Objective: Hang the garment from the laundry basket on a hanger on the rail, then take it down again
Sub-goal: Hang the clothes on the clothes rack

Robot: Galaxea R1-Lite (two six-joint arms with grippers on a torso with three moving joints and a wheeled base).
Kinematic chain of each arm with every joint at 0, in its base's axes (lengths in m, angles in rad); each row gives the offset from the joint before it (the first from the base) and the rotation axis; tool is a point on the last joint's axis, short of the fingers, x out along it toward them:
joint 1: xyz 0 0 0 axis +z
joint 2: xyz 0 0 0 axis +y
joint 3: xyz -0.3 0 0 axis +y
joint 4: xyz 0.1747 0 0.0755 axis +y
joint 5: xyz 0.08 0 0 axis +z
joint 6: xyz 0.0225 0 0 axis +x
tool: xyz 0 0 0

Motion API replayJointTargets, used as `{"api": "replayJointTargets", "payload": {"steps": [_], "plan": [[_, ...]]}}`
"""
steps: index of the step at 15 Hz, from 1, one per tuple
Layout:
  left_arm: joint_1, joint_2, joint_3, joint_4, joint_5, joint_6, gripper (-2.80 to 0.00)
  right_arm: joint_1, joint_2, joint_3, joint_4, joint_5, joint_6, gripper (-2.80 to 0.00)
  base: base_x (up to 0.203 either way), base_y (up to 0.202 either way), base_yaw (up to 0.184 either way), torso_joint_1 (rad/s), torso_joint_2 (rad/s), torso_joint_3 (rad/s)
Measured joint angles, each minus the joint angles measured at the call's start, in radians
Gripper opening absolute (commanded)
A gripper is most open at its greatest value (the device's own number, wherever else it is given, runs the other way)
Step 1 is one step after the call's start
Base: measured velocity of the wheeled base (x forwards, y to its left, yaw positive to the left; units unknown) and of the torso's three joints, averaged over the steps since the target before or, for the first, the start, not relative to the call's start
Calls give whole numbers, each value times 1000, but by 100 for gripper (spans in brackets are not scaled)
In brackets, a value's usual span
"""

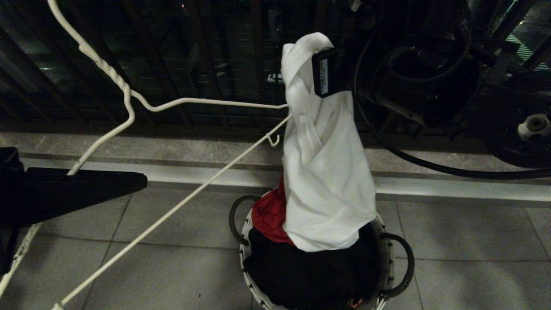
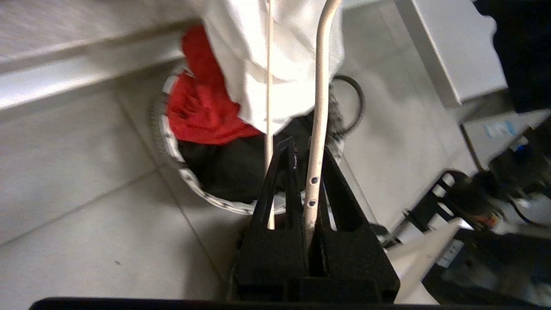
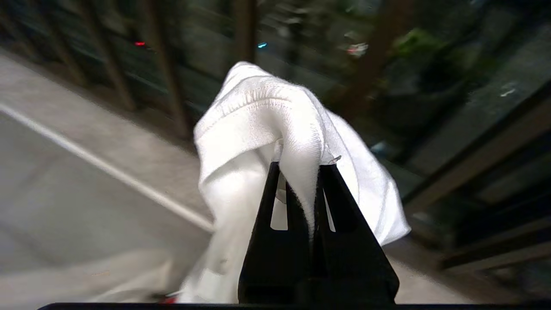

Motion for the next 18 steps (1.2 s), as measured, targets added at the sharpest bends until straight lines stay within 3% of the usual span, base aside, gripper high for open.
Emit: {"api": "replayJointTargets", "payload": {"steps": [3, 6, 10, 13, 18], "plan": [[0, -31, -40, 6, 110, 1, -280, 35, -15, -115, 194, -2, 161, -280, 0, 0, 0, 0, 0, 0], [0, -54, -58, 4, 114, -1, -280, 47, -12, -252, 359, -1, 293, -280, 0, 0, 0, 0, 0, 0], [-11, -52, -62, 1, 102, -25, -280, 54, 7, -310, 372, 0, 306, -280, 0, 0, 0, 0, 0, 0], [-58, -44, -51, -2, 32, -67, -280, 62, 15, -316, 372, 0, 307, -280, 0, 0, 0, 0, 0, 0], [-68, 7, -40, -20, 26, -117, -280, 98, 25, -317, 350, -1, 308, -280, 0, 0, 0, 0, 0, 0]]}}
